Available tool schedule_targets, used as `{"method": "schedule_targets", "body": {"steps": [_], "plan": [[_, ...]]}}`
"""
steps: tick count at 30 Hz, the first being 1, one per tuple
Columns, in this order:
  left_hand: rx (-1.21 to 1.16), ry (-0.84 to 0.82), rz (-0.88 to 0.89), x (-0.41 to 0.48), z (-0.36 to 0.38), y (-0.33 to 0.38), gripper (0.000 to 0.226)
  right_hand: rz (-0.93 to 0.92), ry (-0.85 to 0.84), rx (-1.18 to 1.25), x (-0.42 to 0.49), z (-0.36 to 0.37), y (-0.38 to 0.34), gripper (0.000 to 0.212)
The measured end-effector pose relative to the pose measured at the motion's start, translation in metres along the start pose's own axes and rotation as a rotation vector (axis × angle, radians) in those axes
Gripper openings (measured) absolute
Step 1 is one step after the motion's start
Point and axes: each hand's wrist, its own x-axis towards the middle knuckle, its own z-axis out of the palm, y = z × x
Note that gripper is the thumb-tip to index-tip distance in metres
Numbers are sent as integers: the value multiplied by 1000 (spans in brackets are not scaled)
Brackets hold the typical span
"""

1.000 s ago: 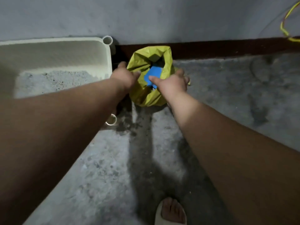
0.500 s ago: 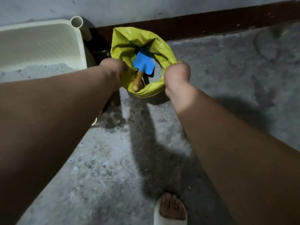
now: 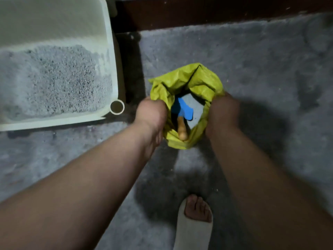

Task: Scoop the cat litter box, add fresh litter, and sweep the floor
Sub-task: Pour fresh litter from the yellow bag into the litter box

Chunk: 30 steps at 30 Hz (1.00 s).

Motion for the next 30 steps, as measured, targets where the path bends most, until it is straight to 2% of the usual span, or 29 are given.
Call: {"method": "schedule_targets", "body": {"steps": [1,4,5,7,10,11,12,13,14,17,20,26,30], "plan": [[-18,-10,-15,-11,-8,-14,20,85,-30,29,-13,-1,9,35],[-118,-12,-125,-30,-27,-41,24,9,-47,-362,-34,-1,31,35],[-176,12,-180,-38,-38,-50,27,-11,-46,-413,-44,0,40,35],[-287,37,-279,-50,-61,-64,23,67,-76,-217,-60,9,56,34],[-422,23,-361,-57,-100,-82,24,36,-173,-273,-92,26,75,22],[-460,14,-359,-59,-110,-85,28,13,-246,-300,-95,35,73,12],[-499,9,-351,-59,-123,-88,30,-138,-216,-370,-102,40,74,16],[-522,15,-340,-59,-137,-91,32,-170,-211,-424,-110,51,81,17],[-531,26,-322,-57,-151,-94,33,-20,-300,-370,-122,65,85,14],[-523,71,-293,-47,-192,-100,44,63,-312,-253,-143,88,96,30],[-496,119,-234,-35,-231,-104,53,41,-343,-227,-157,118,96,32],[-480,350,-189,-1,-290,-106,30,-82,-414,-120,-174,182,95,28],[-529,370,-239,16,-308,-108,32,71,-425,-191,-169,206,91,22]]}}
